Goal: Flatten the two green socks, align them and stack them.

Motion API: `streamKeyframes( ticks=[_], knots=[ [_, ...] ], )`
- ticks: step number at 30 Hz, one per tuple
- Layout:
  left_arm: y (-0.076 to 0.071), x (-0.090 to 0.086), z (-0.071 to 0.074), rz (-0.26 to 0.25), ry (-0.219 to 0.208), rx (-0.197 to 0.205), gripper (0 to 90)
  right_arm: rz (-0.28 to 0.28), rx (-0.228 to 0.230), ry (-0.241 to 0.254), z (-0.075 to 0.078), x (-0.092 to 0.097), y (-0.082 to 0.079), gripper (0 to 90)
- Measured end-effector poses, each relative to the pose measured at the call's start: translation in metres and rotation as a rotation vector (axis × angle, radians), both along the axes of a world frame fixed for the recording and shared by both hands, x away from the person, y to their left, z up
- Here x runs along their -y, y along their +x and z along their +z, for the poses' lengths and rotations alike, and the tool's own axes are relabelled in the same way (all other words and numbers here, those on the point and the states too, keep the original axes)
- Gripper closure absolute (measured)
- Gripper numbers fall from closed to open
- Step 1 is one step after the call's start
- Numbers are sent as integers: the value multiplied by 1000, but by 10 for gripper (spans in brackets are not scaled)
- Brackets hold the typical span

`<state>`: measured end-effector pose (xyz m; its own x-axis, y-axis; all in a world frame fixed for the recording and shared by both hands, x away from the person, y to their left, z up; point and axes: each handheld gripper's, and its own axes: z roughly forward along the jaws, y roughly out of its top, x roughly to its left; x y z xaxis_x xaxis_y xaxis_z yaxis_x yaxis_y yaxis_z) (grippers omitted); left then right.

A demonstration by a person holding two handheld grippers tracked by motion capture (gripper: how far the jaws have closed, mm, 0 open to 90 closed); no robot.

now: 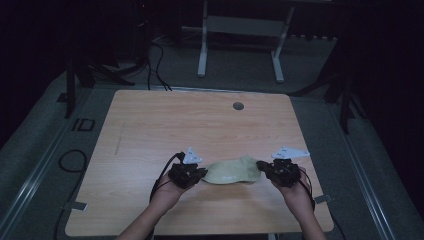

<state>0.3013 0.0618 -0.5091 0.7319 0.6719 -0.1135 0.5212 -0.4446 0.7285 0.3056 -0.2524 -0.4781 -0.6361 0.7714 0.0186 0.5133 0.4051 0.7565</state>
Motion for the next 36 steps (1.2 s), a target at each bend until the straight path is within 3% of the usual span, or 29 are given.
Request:
streamKeyframes(
  ticks=[5,9,18,29,36],
  knots=[
    [8,1,-1,2,4,-12,882,-13,-11,13,-1,0,9,867],
    [13,3,-4,-3,19,-21,882,-26,-17,-5,-5,-2,15,867],
    [20,7,-13,-9,31,-41,882,-57,-64,4,-22,4,26,866],
    [27,11,-29,-1,56,-68,881,-72,-122,-16,-45,1,35,863],
    [33,10,-41,9,50,-98,879,-78,-157,-35,-59,2,38,857]
  ],
)
